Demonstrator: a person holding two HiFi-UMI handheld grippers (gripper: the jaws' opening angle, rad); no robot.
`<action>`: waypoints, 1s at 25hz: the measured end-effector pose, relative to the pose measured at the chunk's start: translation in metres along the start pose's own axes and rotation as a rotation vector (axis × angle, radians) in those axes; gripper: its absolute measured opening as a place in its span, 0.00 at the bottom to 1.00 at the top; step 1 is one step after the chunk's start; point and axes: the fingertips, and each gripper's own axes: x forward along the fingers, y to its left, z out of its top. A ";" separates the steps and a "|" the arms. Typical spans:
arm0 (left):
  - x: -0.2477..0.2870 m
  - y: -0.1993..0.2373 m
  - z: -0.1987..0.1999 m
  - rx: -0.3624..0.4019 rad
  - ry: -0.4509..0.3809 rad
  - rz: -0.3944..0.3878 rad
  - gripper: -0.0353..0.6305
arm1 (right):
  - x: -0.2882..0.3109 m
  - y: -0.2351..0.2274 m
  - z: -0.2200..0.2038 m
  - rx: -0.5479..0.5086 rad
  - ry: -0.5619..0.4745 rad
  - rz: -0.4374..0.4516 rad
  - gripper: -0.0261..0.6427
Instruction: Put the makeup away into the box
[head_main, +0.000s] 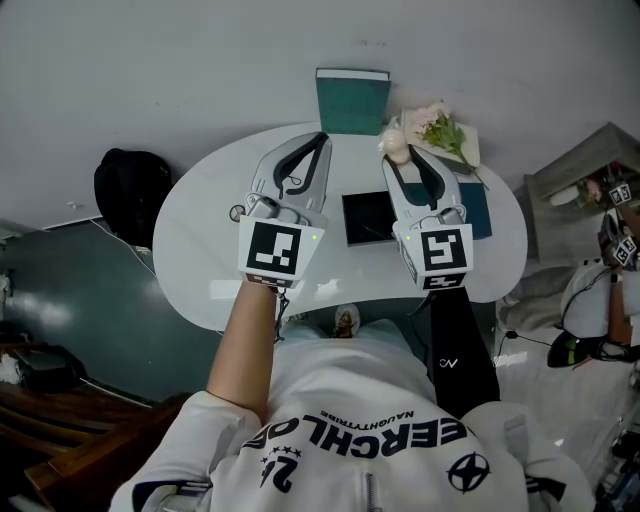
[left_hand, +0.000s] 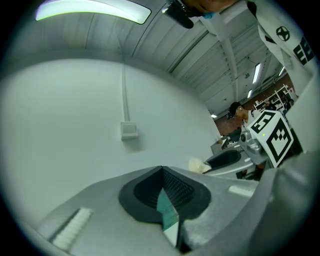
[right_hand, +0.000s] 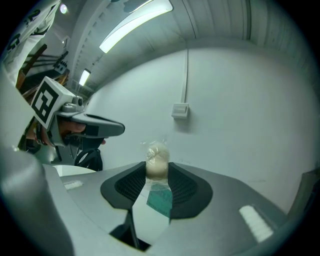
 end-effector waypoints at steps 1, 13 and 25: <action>0.000 0.000 -0.001 0.002 0.003 0.002 0.06 | 0.005 0.003 -0.011 0.003 0.030 0.014 0.29; -0.023 0.031 -0.025 -0.010 0.051 0.079 0.06 | 0.032 0.074 -0.212 0.119 0.562 0.208 0.30; -0.056 0.059 -0.033 -0.060 0.052 0.169 0.06 | 0.019 0.103 -0.288 0.187 0.804 0.233 0.31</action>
